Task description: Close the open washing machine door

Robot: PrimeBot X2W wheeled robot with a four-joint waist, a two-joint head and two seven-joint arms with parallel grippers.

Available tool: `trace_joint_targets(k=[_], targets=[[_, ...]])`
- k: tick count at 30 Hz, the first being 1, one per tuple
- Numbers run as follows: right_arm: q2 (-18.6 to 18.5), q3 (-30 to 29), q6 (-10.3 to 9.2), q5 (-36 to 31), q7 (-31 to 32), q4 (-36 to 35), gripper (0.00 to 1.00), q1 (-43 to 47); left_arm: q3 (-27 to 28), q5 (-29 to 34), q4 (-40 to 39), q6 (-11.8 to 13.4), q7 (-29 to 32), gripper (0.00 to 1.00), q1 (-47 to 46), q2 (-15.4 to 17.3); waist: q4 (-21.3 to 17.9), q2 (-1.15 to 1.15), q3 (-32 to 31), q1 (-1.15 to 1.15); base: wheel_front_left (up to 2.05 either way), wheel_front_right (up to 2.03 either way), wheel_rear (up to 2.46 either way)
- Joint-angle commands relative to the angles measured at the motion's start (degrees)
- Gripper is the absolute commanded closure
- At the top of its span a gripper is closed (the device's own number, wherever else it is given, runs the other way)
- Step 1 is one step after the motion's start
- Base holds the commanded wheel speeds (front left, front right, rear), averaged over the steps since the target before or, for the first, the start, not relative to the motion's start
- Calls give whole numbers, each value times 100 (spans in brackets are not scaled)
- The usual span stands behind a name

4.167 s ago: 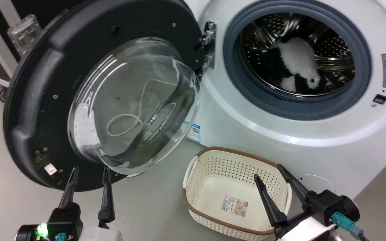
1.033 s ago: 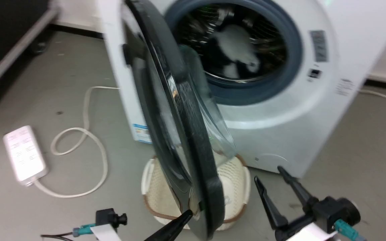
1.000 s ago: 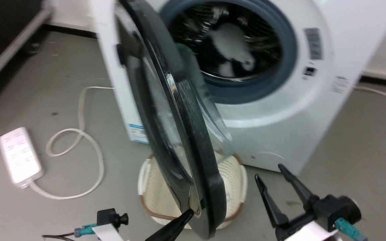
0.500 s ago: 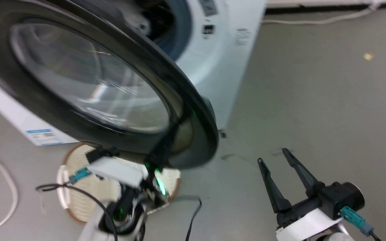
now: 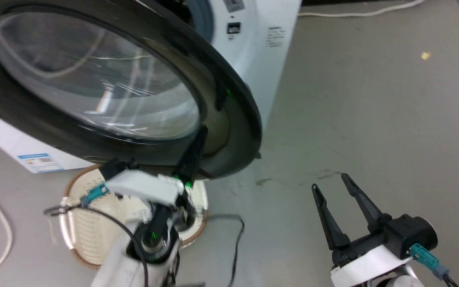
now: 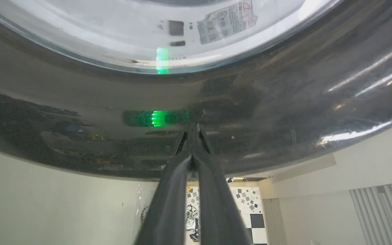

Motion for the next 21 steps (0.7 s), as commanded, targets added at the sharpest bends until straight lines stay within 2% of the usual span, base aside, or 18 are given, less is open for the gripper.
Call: trace_joint_targets(k=[1,4,6,7,8,9,10,15,17,19,21], targets=[[27,-6,5,-24,-26,-9,0,21,-17,47,-28,-26,23,100,141,39,150,-1,-130,0,0,0,0],[6,-77,5,-51,-26,-6,0,122,-220,390,-301,-26,55,100,546,202,438,-1,-354,0,0,0,0],[-16,-110,5,-58,-26,4,0,201,-400,732,-530,-26,11,100,832,422,620,-1,-515,0,0,0,0],[-25,-115,5,-63,-26,9,0,240,-485,933,-647,-26,-59,85,971,556,707,-1,-594,0,0,0,0],[-32,-125,5,-67,-26,10,0,282,-557,1158,-744,-26,-183,64,1110,698,804,-1,-678,0,0,0,0],[-41,-132,5,-69,-26,9,0,323,-612,1363,-824,-26,-330,7,1234,825,893,-1,-752,0,0,0,0],[-50,-143,5,-76,-26,8,0,367,-664,1547,-888,-26,-473,0,1343,941,983,-1,-818,0,0,0,0],[-71,-228,5,-100,-26,-43,0,579,-921,3219,-781,-16,-1447,0,1596,1620,1363,-1,-1121,0,0,0,0],[-87,-236,5,-111,-26,-48,0,650,-808,3798,-655,143,-1605,0,1711,1624,1463,-1,-1222,0,0,0,0],[-88,-277,5,-115,-26,-52,0,712,-510,4274,-669,315,-1646,0,1833,1482,1547,-1,-1281,0,0,0,0],[-82,-303,5,-118,-26,-73,0,752,-178,5053,-834,439,-1651,0,1986,1366,1595,-1,-1311,0,0,0,0]])
